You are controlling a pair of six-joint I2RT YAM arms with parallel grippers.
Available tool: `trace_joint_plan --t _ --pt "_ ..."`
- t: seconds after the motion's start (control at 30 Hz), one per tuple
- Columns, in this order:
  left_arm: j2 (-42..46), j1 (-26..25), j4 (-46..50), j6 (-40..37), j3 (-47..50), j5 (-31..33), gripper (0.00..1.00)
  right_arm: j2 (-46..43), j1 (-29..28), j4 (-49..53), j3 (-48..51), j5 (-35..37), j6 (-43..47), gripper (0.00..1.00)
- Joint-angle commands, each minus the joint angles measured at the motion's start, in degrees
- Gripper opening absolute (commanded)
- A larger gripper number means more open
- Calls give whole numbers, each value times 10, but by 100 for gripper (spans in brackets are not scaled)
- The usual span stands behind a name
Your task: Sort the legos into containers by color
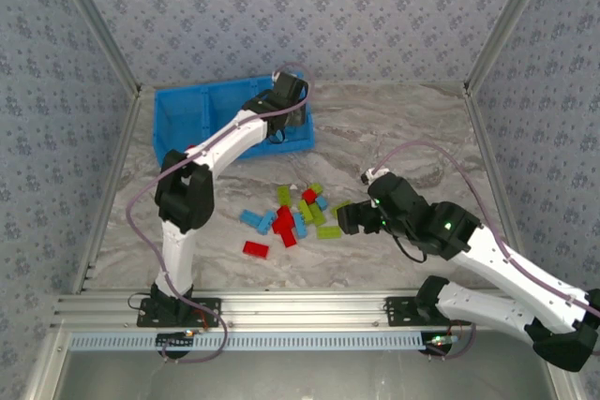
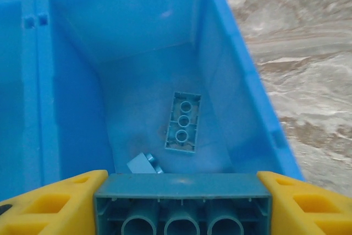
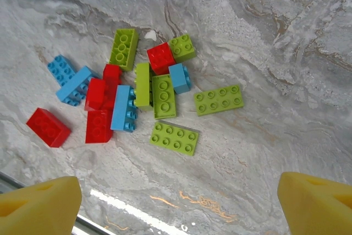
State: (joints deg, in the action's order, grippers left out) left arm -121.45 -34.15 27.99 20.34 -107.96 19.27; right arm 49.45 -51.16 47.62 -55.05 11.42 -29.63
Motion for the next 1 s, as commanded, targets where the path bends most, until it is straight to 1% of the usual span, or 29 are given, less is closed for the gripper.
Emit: trace_joint_plan --t 0.0,0.13,0.2,0.27,0.3,0.37,0.4,0.5,0.57,0.6,0.63,0.67,0.73,0.77,0.83,0.9,0.97 --pt "18 -14 31 -12 -12 -18 41 -23 -5 14 11 19 -24 95" --pt "74 -30 32 11 26 -19 42 -27 -5 4 24 18 -28 96" --pt "102 -38 68 33 35 -13 42 -23 -4 2 23 17 -26 96" --pt "134 -47 105 73 54 -17 42 -19 -4 0 21 18 -24 96" --pt "154 -52 127 96 81 -22 42 -18 -4 -1 21 19 -23 97" --pt "195 -64 115 139 160 -37 43 -17 -4 -6 22 20 -23 97" --pt "214 -67 101 163 204 -54 43 -16 -4 -12 25 20 -23 97" --pt "260 -69 36 231 316 -132 43 -10 -3 -48 45 15 -18 99" --pt "298 -74 -30 272 376 -184 43 1 5 -112 71 1 -31 100" --pt "313 -76 -52 291 392 -195 43 6 12 -158 85 -20 -45 100" --pt "327 -77 -76 307 405 -204 43 9 21 -224 113 -57 -59 100" --pt "340 -76 -92 321 411 -210 43 11 26 -316 150 -94 -87 100" --pt "358 -77 -107 346 409 -214 43 23 30 -458 210 -136 -109 100" --pt "364 -76 -115 359 408 -220 44 35 31 -509 231 -145 -119 100" --pt "375 -76 -128 386 405 -230 44 63 31 -571 241 -156 -122 100" --pt "382 -74 -138 421 405 -243 44 89 29 -612 237 -167 -113 100" --pt "387 -73 -149 458 408 -260 44 113 27 -643 233 -162 -107 100"
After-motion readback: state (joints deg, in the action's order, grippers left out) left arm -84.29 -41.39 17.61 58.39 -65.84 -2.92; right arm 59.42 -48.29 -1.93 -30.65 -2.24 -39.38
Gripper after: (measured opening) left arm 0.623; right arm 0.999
